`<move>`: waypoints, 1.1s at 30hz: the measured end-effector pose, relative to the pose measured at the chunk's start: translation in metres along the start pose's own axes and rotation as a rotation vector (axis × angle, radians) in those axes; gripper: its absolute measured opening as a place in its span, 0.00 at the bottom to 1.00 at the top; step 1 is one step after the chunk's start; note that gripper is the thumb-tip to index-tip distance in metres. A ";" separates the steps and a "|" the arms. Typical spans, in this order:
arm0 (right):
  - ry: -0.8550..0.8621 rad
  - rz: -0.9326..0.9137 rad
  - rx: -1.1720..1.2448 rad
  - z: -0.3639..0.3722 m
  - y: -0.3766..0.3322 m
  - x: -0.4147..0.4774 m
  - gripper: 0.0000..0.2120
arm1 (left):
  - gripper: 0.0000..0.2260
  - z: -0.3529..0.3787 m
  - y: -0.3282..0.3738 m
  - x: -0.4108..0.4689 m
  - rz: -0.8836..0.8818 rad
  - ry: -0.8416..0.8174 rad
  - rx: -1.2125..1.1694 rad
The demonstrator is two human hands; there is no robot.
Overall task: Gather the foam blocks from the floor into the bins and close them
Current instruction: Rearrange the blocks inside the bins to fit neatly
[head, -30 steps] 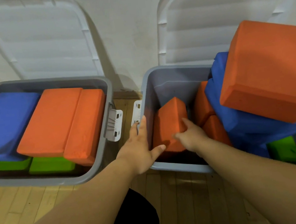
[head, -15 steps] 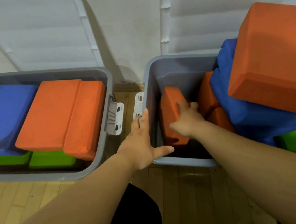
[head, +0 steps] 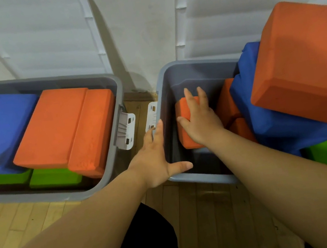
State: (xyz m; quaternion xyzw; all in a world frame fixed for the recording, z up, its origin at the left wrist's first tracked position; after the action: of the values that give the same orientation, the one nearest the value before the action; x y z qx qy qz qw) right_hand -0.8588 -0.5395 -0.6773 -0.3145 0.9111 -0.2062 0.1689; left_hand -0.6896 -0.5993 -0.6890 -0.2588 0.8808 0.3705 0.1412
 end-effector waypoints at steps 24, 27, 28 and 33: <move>-0.241 -0.239 -0.396 -0.055 -0.002 -0.100 0.36 | 0.67 -0.013 0.014 -0.019 -0.066 -0.006 0.111; -0.021 -0.508 -0.386 -0.116 -0.031 -0.140 0.32 | 0.66 -0.023 0.026 -0.025 -0.021 0.036 0.203; 0.066 -0.570 -0.377 -0.138 -0.034 -0.148 0.31 | 0.65 -0.028 0.036 -0.025 0.010 0.063 0.220; 0.322 -0.485 -0.483 -0.233 -0.003 -0.147 0.32 | 0.58 -0.038 0.127 -0.012 0.223 0.132 0.166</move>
State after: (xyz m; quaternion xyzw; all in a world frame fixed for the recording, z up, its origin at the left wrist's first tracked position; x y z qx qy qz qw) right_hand -0.8497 -0.3845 -0.4500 -0.5153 0.8474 -0.0662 -0.1092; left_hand -0.7533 -0.5479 -0.5841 -0.1707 0.9390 0.2920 0.0618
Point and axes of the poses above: each hand's wrist, its own x-axis towards the middle knuckle, its own z-axis out of the palm, y = z × x, the point moved 9 cm from there along x, towards the middle knuckle, and after that the axes turned 4 degrees about z, right-handed, at the moved point
